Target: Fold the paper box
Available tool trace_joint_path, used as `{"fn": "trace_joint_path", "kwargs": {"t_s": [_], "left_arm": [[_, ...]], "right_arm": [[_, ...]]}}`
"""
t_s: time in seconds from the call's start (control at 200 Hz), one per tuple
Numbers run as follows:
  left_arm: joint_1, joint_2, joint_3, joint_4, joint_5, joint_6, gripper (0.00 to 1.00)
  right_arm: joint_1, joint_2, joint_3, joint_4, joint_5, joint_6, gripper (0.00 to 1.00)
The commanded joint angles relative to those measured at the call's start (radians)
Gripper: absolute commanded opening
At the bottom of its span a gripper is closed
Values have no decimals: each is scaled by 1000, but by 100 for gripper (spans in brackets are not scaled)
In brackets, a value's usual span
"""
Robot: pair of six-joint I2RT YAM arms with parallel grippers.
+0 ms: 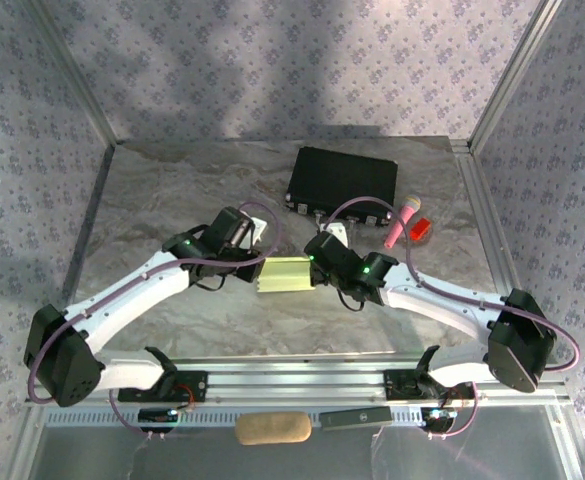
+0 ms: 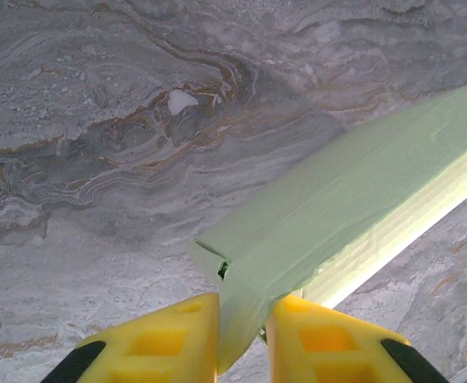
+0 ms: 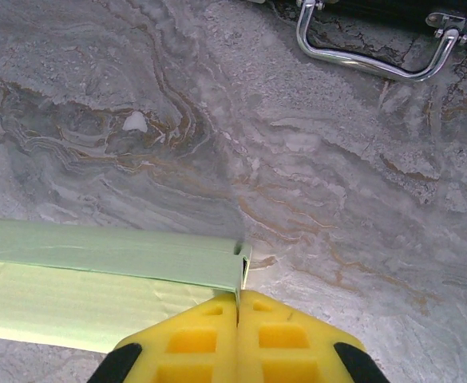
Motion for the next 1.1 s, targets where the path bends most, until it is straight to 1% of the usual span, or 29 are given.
{"fn": "trace_joint_path", "kwargs": {"t_s": [0.0,0.145,0.26,0.37,0.465,0.57,0.78,0.949,1.094], "left_arm": [[-9,-9,39,-7,15,-53,20],[-27,-6,41,-5,14,-110,19],[-54,-1,41,-3,-19,-135,18],[-62,4,37,-6,-45,-151,15],[-71,6,32,1,-61,-174,15],[-76,5,20,20,-81,-219,15],[-83,18,0,79,-77,-329,14],[-93,19,-25,119,-93,-383,14],[-98,-11,-69,165,-117,-406,14]], "right_arm": [[8,9,28,-44,29,20,0],[12,12,33,-50,39,24,0],[16,14,34,-52,43,27,0],[17,14,35,-53,45,28,0],[17,15,35,-55,45,31,0],[19,18,36,-53,45,37,0],[22,25,46,-57,48,39,0],[30,29,55,-66,59,44,0],[38,29,57,-68,69,47,0]]}}
